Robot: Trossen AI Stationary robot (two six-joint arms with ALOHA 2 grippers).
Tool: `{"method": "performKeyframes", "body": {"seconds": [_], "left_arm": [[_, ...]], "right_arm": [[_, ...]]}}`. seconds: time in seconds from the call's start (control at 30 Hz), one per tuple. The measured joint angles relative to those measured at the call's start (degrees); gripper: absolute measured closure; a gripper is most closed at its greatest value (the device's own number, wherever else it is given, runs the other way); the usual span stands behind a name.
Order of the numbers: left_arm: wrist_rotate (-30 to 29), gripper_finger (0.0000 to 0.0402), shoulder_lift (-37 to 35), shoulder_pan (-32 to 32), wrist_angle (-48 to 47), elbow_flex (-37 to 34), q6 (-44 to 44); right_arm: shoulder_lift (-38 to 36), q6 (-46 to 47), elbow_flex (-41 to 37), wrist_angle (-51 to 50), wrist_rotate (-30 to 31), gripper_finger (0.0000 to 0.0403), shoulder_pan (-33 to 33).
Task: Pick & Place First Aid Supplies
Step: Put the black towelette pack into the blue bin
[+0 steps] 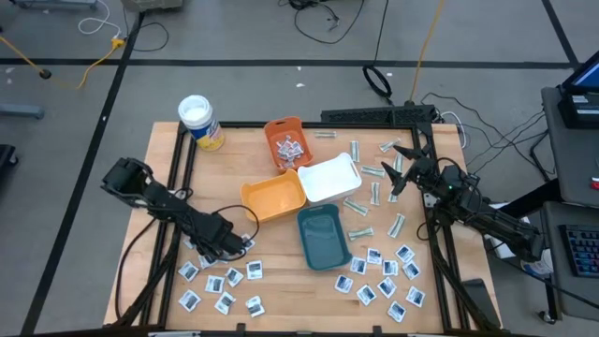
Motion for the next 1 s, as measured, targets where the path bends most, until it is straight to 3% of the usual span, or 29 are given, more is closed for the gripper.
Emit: {"method": "performKeyframes", "body": {"seconds": [0.5,0.73,1.0], "left_arm": [[2.4,0.0389,0.1,0.0,5.1,0.0,-0.1],[6.0,0.0398,-1.0,1.2,7.8,0.5,4.0],[3.7,0.0400,-14.8,3.6,6.2,4.6,-0.2]], "right_arm": [[0.0,0.0,0.0,0.0,0.0,0.0080,0.0],[0.0,0.0,0.0,0.0,0.0,0.0080,0.0],[0.0,0.0,0.0,0.0,0.0,0.0080,0.0]]}}
